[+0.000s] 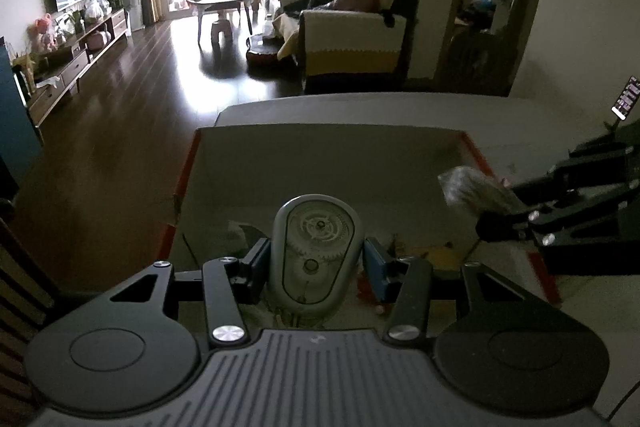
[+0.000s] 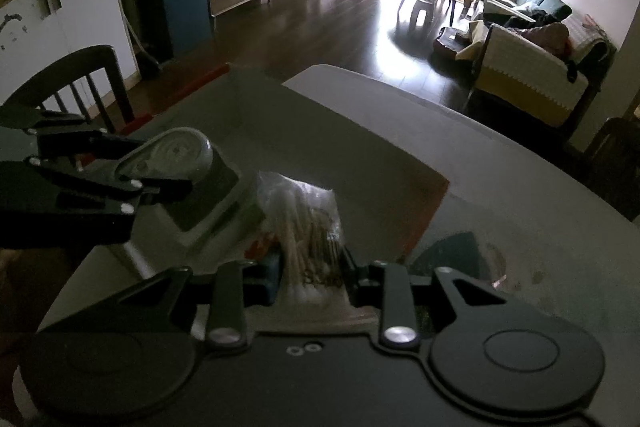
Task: Organize objects
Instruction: 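Carry tape roller in left tool and swab bag in right tool into box, then open left tool to drop tape roller while right tool releases swab bag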
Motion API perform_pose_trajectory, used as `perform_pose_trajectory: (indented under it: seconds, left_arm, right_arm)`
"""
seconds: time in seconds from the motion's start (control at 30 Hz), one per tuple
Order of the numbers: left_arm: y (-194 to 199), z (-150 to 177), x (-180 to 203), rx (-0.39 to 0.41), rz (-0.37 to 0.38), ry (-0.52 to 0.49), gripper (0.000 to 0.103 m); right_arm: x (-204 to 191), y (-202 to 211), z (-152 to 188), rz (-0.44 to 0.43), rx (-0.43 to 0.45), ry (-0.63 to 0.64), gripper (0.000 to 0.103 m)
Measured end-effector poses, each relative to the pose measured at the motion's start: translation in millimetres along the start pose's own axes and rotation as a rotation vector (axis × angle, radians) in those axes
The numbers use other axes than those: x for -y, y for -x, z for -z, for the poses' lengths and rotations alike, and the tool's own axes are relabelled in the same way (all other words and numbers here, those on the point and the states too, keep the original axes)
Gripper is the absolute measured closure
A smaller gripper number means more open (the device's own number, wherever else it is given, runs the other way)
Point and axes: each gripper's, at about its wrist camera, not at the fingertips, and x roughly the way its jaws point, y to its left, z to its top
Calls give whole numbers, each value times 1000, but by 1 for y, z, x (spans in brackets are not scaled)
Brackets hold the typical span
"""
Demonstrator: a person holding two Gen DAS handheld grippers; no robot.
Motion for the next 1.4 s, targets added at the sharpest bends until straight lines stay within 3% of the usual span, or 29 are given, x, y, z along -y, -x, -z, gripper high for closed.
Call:
perform_pose_trajectory:
  seconds: [0.37, 0.67, 1.03, 1.27, 1.33, 1.4]
  left_arm:
    - [-49, -6, 7, -87, -17, -74, 54]
    - [-78, -8, 7, -184, -9, -77, 54]
    - [-98, -10, 5, -286, 9, -82, 54]
    - [-98, -11, 6, -314, 16, -96, 54]
    - [-94, -12, 6, -305, 27, -95, 51]
    - [-87, -10, 1, -288, 23, -100, 38]
  right_arm:
    - [-1, -54, -18, 49, -76, -3, 77]
    - [-1, -89, -15, 61, -167, -8, 78]
    - [-4, -89, -11, 27, -178, 1, 72]
    - [-3, -72, -11, -11, -154, 6, 57]
    - [-2, -65, -10, -23, -141, 7, 55]
    - [0, -58, -8, -26, -133, 1, 54]
